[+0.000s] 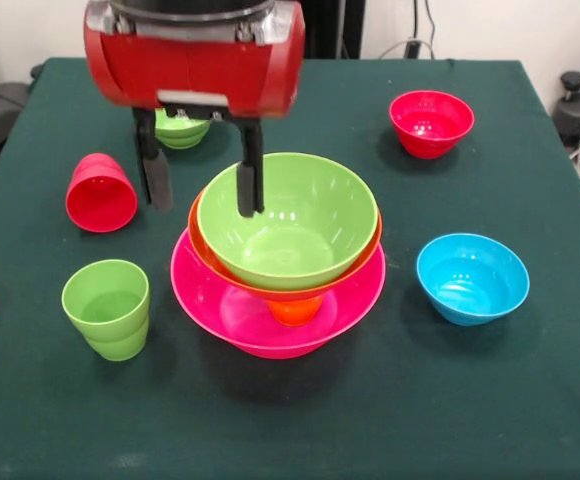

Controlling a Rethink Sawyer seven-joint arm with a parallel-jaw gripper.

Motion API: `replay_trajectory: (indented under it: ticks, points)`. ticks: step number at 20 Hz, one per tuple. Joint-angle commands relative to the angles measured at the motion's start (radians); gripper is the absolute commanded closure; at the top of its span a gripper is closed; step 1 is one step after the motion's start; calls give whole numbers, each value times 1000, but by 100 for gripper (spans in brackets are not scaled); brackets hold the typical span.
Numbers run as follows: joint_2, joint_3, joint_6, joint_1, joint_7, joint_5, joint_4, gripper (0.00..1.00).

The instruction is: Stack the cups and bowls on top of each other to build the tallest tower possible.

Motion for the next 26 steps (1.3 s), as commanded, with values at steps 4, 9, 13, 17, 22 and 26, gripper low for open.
replay_trajectory:
  ticks: [4,9,13,17,22,26]
  points:
    - [102,152,250,-35,-488,-65,-185,0]
    - [79,157,261,-54,-492,-42,-169,0]
    - [89,155,295,-58,-524,-63,-204,0]
    - [109,156,314,-62,-531,-68,-237,0]
    - [125,138,274,-58,-567,-76,-222,0]
    - [150,144,256,-52,-593,-84,-237,0]
